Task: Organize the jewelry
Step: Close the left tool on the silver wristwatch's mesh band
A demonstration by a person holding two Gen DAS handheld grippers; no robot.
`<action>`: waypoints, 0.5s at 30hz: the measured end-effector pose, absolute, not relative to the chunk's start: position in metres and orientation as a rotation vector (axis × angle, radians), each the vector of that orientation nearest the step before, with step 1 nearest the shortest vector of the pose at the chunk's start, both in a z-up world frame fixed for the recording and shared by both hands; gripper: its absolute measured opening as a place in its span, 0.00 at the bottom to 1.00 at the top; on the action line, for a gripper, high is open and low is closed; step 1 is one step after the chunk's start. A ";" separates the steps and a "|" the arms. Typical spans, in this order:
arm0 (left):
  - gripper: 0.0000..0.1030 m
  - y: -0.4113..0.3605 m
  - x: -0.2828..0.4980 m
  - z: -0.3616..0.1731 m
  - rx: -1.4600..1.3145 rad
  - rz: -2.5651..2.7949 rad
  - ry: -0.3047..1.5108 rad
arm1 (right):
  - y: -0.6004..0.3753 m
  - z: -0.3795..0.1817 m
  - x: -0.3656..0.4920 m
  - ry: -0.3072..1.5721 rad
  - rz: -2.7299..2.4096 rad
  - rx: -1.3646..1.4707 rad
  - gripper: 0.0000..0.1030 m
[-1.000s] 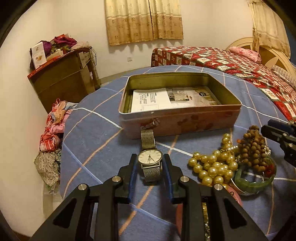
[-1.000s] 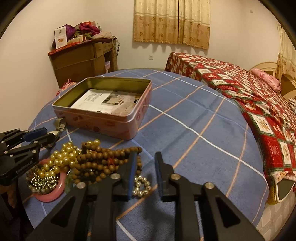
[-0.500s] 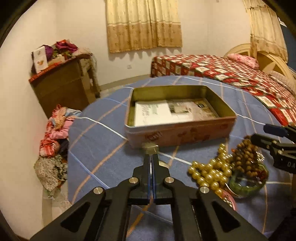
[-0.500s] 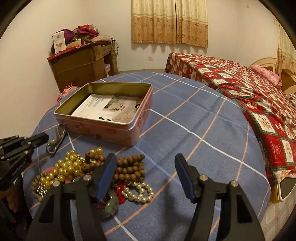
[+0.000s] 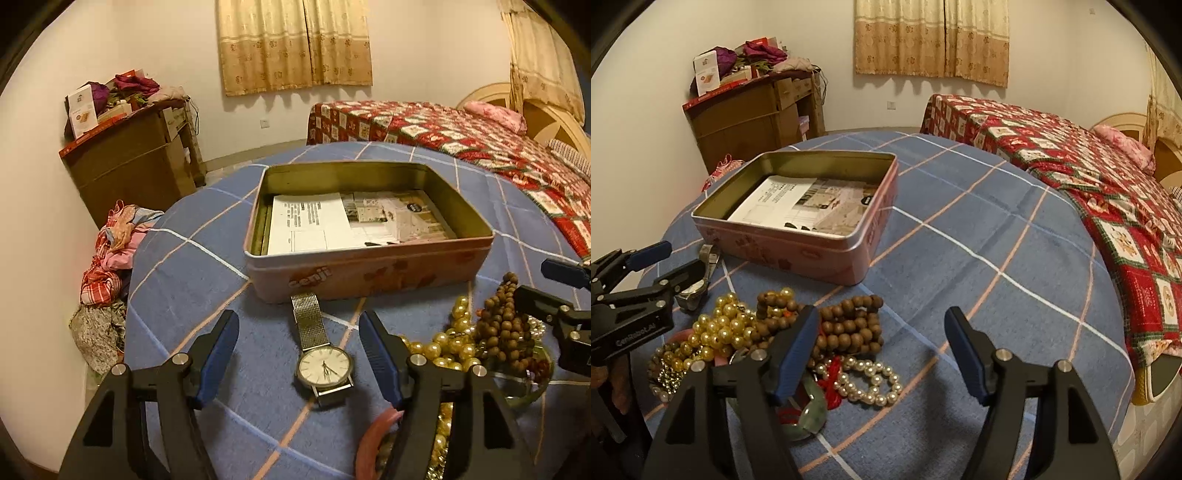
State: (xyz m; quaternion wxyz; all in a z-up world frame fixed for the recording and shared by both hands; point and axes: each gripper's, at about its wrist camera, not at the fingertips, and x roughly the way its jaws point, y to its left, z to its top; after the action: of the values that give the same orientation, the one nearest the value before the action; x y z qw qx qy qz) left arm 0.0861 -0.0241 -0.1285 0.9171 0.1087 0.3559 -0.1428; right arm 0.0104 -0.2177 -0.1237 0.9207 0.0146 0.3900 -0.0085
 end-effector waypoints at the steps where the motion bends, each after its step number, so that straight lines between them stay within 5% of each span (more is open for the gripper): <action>1: 0.66 -0.025 0.089 -0.131 0.221 -0.301 0.746 | -0.217 -0.124 0.012 0.803 -0.016 0.029 0.70; 4: 0.58 -0.025 0.095 -0.131 0.208 -0.318 0.774 | -0.216 -0.124 0.016 0.813 -0.005 0.029 0.70; 7: 0.21 -0.030 0.098 -0.139 0.230 -0.348 0.816 | -0.215 -0.126 0.021 0.833 0.008 0.033 0.70; 8: 0.16 -0.030 0.098 -0.140 0.228 -0.357 0.825 | -0.216 -0.127 0.021 0.835 0.012 0.038 0.70; 15: 0.16 -0.024 0.092 -0.139 0.210 -0.369 0.796 | -0.227 -0.120 0.010 0.810 -0.001 0.107 0.69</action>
State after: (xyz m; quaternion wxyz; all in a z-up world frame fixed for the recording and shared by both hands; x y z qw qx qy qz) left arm 0.0922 -0.0238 -0.1389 0.8999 0.1015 0.3848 -0.1784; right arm 0.0105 -0.2274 -0.1204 0.9177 0.0523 0.3938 -0.0003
